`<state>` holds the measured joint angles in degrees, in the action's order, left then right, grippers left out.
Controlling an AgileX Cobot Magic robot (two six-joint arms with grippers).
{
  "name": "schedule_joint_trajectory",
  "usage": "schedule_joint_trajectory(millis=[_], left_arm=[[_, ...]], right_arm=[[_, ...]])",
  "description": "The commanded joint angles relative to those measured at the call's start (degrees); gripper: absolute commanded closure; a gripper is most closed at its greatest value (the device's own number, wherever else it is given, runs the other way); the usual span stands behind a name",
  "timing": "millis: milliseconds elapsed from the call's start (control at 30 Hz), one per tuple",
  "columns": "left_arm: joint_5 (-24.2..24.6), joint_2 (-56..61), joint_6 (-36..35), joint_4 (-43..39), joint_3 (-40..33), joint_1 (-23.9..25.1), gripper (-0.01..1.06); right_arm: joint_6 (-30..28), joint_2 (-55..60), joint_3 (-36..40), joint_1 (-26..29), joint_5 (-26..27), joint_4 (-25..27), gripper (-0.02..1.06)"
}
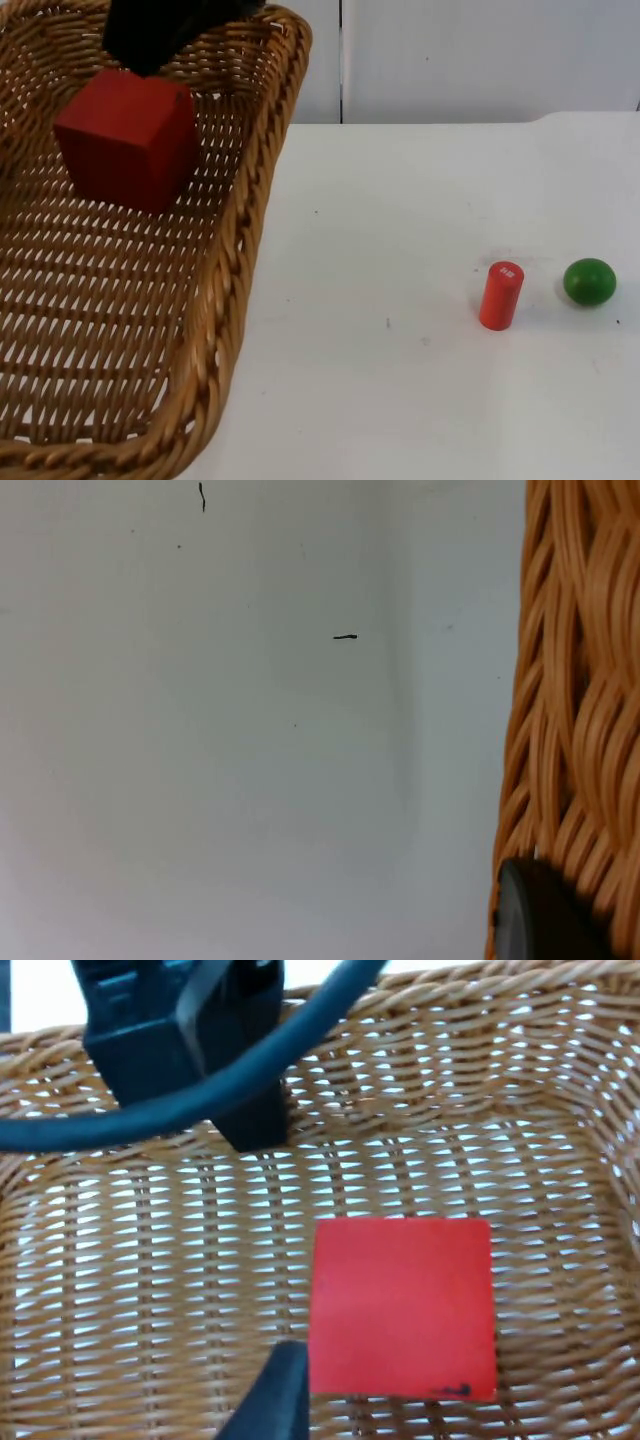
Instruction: Pick up the basket with the left hand and place the object to the left of the red cylinder into the basket with the right hand.
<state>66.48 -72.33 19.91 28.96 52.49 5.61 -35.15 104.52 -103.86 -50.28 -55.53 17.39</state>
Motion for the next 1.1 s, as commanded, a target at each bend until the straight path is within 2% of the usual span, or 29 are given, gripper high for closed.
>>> schedule_joint_trajectory(millis=[0, 233, 667, 1000, 1067], left_arm=[[0.0, 0.3, -0.1, 1.7, 0.0, 0.1, 1.05], [-0.5, 0.3, 0.0, 1.7, -0.2, 0.1, 1.05], [-0.7, 0.3, 0.0, 2.0, -0.2, 0.1, 1.05], [-1.4, 0.3, 0.3, 2.2, -0.2, 0.1, 1.05], [-1.5, 0.3, 0.4, 2.5, -0.2, 0.1, 1.05]], right_arm=[[1.1, -2.2, 1.8, -0.1, 0.5, -0.6, 0.12], [1.3, -7.1, 7.6, -0.1, 3.7, -0.7, 0.12], [1.3, -25.1, 27.4, -0.1, 14.8, -0.8, 0.12], [1.9, -33.3, 34.1, -0.1, 17.5, -0.8, 0.12], [3.9, -34.1, 34.5, -0.1, 17.5, -0.8, 0.12]])
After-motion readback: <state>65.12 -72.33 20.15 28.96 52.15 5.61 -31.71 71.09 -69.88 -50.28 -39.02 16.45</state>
